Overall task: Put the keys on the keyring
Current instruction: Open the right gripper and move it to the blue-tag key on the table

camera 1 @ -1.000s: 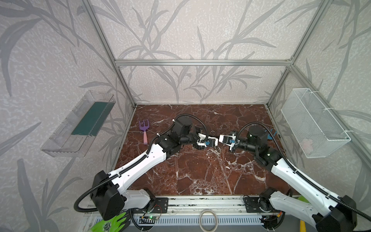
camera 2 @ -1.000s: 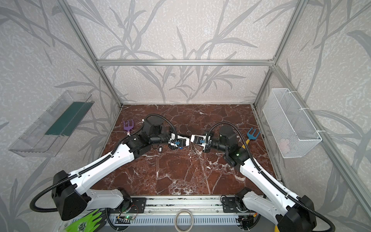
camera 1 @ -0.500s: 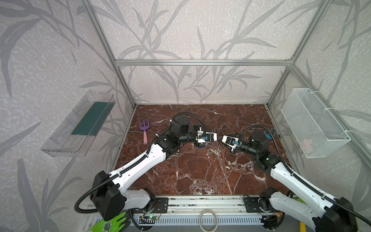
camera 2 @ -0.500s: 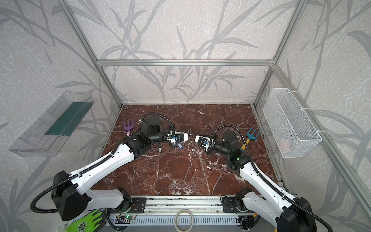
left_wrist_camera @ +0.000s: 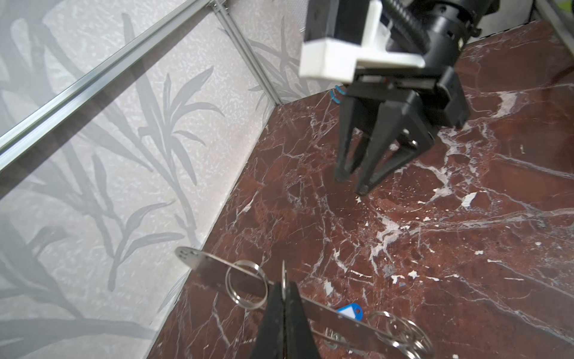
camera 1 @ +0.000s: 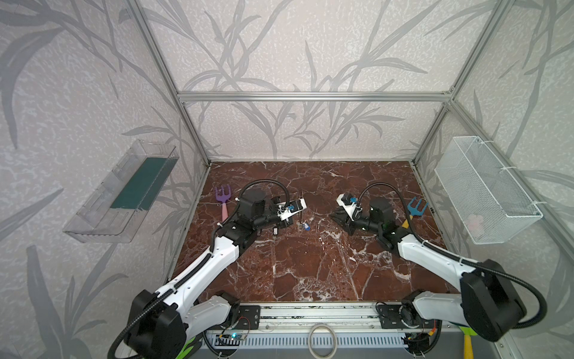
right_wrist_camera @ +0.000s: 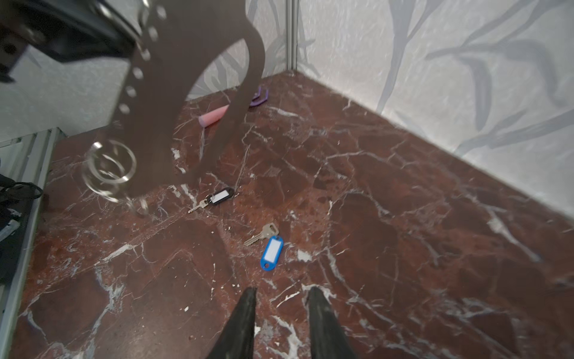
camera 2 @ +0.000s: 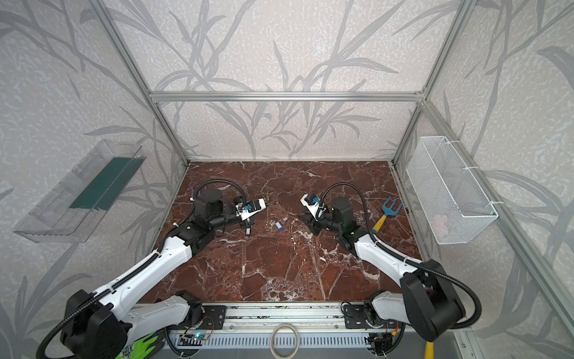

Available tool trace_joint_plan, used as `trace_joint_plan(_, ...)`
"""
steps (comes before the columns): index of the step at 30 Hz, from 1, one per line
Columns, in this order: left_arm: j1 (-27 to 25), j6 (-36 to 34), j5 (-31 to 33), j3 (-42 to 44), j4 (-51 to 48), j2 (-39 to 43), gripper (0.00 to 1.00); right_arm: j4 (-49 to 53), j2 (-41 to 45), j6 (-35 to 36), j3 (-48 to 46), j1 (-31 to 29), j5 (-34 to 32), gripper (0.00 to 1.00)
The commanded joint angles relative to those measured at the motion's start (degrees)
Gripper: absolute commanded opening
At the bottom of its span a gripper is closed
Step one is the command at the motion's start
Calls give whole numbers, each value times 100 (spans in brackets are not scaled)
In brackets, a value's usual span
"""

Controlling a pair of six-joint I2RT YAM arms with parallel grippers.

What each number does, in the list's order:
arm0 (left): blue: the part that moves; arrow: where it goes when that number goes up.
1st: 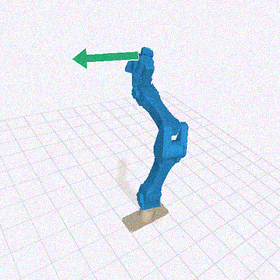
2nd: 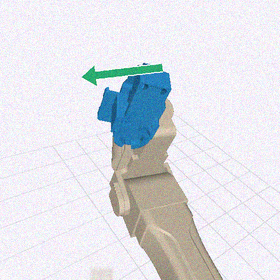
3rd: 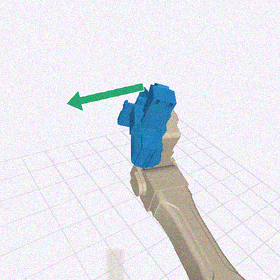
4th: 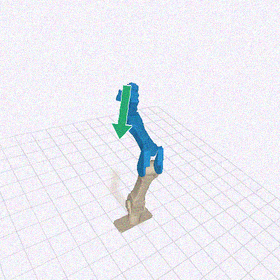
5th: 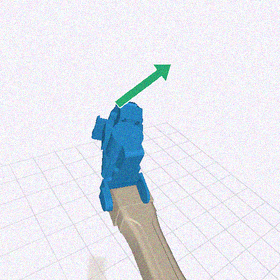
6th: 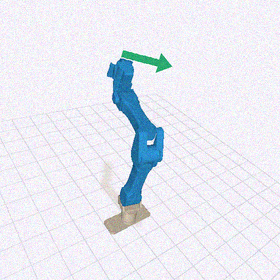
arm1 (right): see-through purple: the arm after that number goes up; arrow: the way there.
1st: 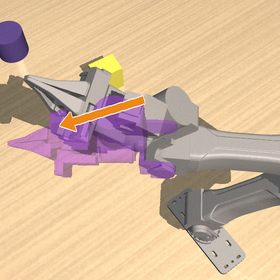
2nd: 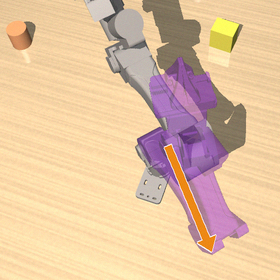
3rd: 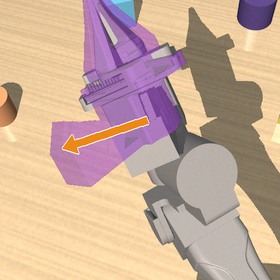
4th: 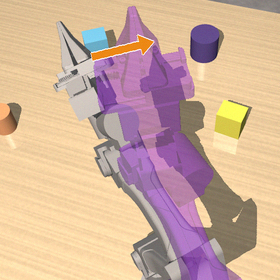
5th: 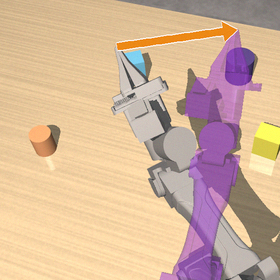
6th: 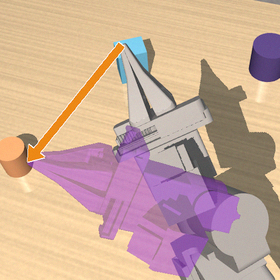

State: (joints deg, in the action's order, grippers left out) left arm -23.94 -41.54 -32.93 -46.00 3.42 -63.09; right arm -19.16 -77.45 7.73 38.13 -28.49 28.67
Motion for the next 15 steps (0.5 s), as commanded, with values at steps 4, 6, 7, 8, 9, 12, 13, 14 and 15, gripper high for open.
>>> trace_joint_plan(4,690,108,-123,28,302,-9,0,313,-1452,209,1171,-373,138,27)
trace_joint_plan(6,791,26,-185,-31,388,-90,0,312,-1867,377,1531,-376,360,25)
trace_joint_plan(7,819,-19,-209,-17,493,-129,0,383,-1997,595,1681,-375,558,26)
trace_joint_plan(8,837,-90,-215,-6,556,-173,0,538,-2327,893,1860,-376,704,26)
trace_joint_plan(9,867,-139,-220,-10,603,-209,0,769,-2562,1147,2080,-371,698,27)
trace_joint_plan(12,927,-217,-310,-36,639,-230,0,1964,-3234,1728,3026,-380,687,27)
trace_joint_plan(13,949,-223,-310,-43,634,-201,0,2292,-3409,1857,3297,-380,666,27)
trace_joint_plan(14,971,-232,-317,-63,613,-173,0,2546,-3555,1984,3537,-386,581,27)
trace_joint_plan(15,993,-249,-317,-84,567,-127,0,2731,-3657,2173,3728,-397,527,27)
